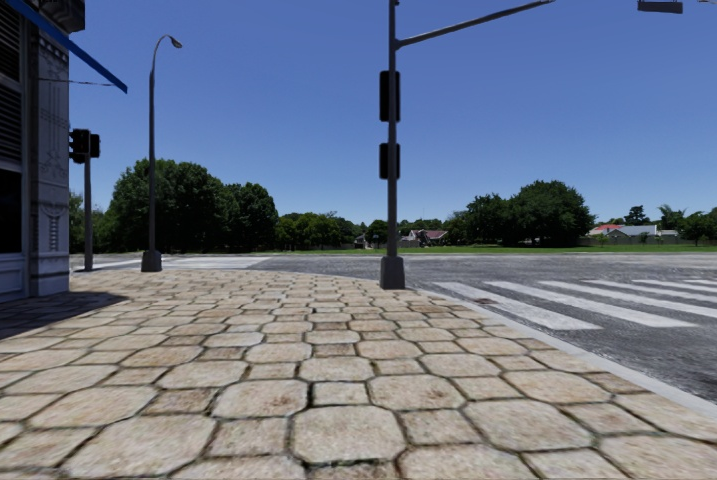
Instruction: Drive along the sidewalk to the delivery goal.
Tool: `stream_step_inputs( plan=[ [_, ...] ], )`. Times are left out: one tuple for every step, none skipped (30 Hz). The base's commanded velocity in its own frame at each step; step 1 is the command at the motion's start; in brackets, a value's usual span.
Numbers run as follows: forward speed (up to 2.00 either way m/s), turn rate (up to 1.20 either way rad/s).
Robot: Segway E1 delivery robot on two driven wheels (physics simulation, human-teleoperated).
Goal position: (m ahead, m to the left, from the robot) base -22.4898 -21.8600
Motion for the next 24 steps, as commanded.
stream_step_inputs(
  plan=[
    [2.00, 0.00],
    [2.00, 0.00],
    [2.00, 0.00],
    [2.00, 0.00],
    [2.00, 0.00],
    [2.00, 0.00],
    [2.00, 0.00],
    [2.00, 0.00],
    [2.00, 0.00],
    [2.00, 0.00],
    [2.00, 0.00],
    [2.00, 0.00],
    [2.00, -0.17],
    [2.00, -0.28],
    [2.00, -0.36],
    [2.00, -0.46],
    [2.00, -0.46],
    [2.00, -0.51],
    [2.00, -0.52],
    [2.00, -0.52],
    [2.00, -0.52],
    [2.00, -0.53],
    [2.00, -0.53],
    [2.00, -0.53]
  ],
)
